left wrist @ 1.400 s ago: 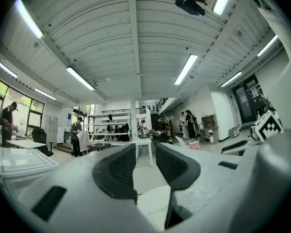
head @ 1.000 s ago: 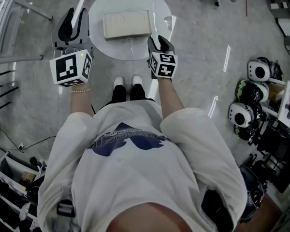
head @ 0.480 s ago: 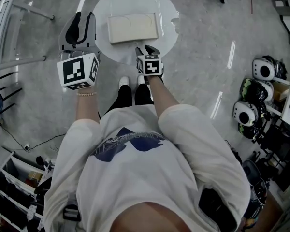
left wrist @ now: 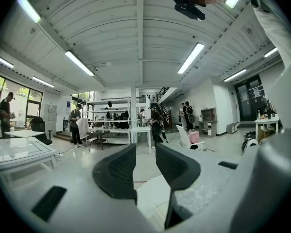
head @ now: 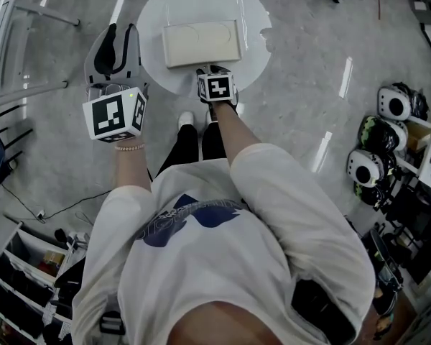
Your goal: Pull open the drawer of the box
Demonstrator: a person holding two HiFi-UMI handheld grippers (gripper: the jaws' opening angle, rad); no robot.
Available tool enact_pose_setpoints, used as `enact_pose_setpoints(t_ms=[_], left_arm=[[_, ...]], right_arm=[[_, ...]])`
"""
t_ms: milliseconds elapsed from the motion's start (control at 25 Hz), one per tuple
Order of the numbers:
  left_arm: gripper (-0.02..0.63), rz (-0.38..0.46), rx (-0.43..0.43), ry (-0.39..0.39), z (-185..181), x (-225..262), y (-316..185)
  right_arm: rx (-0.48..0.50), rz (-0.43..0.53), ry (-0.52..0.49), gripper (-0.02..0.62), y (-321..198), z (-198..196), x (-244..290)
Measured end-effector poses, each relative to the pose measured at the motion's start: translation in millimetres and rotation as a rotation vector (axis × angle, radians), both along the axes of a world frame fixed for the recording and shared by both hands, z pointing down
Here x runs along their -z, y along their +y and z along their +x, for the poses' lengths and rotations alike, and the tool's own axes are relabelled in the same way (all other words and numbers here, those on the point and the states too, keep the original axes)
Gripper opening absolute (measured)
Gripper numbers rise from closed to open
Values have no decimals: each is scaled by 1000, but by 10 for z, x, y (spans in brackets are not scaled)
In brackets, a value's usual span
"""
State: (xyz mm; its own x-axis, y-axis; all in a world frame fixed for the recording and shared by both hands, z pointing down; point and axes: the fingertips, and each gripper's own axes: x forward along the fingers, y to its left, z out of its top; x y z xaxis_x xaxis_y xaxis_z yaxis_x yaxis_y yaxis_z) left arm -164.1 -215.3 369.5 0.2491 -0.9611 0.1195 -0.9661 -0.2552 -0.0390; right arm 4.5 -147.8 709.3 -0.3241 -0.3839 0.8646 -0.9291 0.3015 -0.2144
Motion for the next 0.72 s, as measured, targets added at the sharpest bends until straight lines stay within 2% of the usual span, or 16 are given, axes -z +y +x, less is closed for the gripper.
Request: enact_pose_setpoints(t_ms=[200, 280, 720], left_arm=[[110, -12, 25, 1, -121, -67, -24], [110, -14, 32, -1, -158, -78, -30], [110, -13, 50, 7, -239, -83, 16]], right_arm=[[-31, -42, 6, 138, -68, -17, -78], [-48, -62, 5, 74, -85, -18, -94], [-26, -70, 5, 61, -72, -25, -82]])
